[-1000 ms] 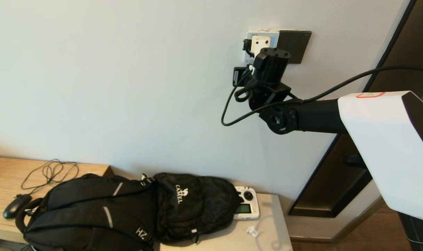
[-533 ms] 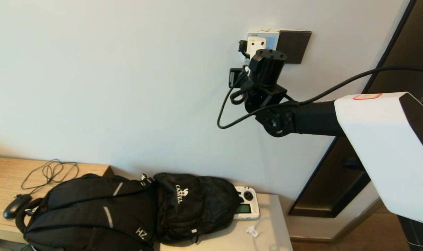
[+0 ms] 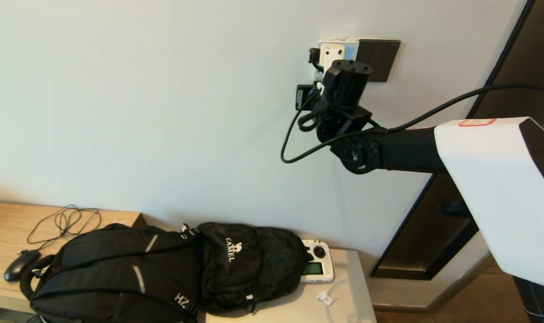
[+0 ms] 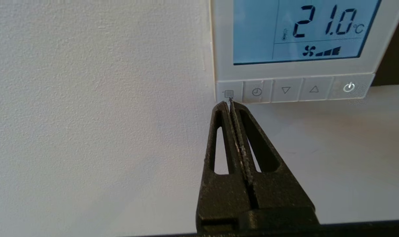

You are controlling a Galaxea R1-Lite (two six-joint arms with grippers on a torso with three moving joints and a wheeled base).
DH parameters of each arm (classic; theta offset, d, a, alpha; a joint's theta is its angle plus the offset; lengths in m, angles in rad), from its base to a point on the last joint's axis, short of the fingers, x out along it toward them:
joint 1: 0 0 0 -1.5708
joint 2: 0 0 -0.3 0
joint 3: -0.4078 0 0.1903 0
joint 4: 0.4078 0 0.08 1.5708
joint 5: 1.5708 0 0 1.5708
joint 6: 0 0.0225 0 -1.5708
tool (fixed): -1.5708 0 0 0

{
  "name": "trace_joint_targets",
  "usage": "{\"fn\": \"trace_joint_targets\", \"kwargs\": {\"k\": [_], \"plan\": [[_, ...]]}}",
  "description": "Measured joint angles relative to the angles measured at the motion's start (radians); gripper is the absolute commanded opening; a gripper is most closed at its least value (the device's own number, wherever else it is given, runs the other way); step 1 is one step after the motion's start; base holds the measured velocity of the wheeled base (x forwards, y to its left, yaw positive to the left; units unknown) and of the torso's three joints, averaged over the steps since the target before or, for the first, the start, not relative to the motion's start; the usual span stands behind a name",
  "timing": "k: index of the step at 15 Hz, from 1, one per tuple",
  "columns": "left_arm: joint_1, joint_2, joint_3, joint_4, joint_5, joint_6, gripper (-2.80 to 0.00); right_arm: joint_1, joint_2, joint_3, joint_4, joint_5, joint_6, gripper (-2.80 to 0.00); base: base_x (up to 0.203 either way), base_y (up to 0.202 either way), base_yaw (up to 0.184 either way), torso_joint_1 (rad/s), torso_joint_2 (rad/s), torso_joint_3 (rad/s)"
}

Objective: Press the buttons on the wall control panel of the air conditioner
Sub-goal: Press the temperature increase button

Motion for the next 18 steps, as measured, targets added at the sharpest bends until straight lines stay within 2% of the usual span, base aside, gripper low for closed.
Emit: {"fn": "trace_joint_targets", "kwargs": {"k": [18], "plan": [[0.0,0.0,0.0,0.0,0.0,0.0,-2.8,-0.023,0.019,-0.014,-0.005,0.007,-0.015,-2.8,0.0,0.0,0.0,0.0,0.0,0.0]]}}
